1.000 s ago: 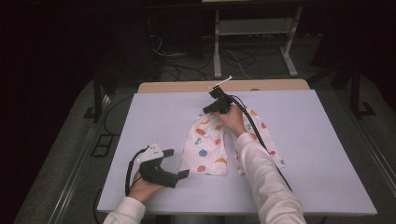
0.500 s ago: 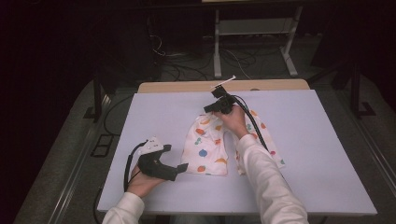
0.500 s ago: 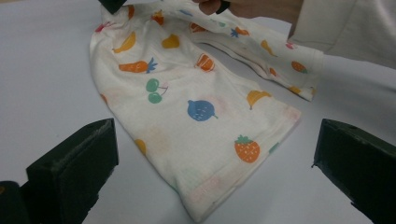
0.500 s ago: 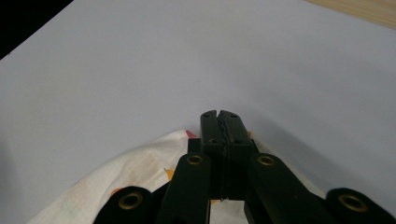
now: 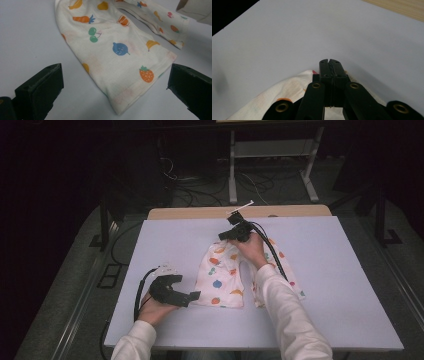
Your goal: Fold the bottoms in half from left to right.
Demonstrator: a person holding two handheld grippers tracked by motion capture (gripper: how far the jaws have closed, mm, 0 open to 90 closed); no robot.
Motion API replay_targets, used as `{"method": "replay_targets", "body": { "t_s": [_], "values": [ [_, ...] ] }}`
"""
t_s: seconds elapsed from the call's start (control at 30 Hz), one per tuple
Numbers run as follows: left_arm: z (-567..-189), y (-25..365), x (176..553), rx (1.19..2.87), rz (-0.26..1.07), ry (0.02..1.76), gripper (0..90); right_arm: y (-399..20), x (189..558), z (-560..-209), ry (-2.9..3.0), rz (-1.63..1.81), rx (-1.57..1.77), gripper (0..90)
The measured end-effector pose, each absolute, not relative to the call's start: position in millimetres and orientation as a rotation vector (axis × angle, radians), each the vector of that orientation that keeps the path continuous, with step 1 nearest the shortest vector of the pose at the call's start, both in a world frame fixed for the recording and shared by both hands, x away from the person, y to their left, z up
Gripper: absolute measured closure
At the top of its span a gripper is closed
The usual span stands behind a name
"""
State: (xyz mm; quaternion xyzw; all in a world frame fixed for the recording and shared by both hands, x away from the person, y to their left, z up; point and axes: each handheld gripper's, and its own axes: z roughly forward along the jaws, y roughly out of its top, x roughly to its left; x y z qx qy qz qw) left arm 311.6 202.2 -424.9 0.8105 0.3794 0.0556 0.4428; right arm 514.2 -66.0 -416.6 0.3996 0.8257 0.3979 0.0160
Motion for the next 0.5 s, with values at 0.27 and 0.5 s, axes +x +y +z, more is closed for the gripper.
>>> {"method": "replay_targets", "body": {
  "t_s": [0.27, 0.5],
  "values": [
    [-435, 202, 322, 2.045, 0.072, 0.994, 0.0, -70, 513, -417, 2.564, 1.264, 1.245, 88.3],
    [-438, 200, 322, 2.068, 0.034, 1.009, 0.0, -71, 511, -417, 2.574, 1.263, 1.237, 88.4]
  ]
}}
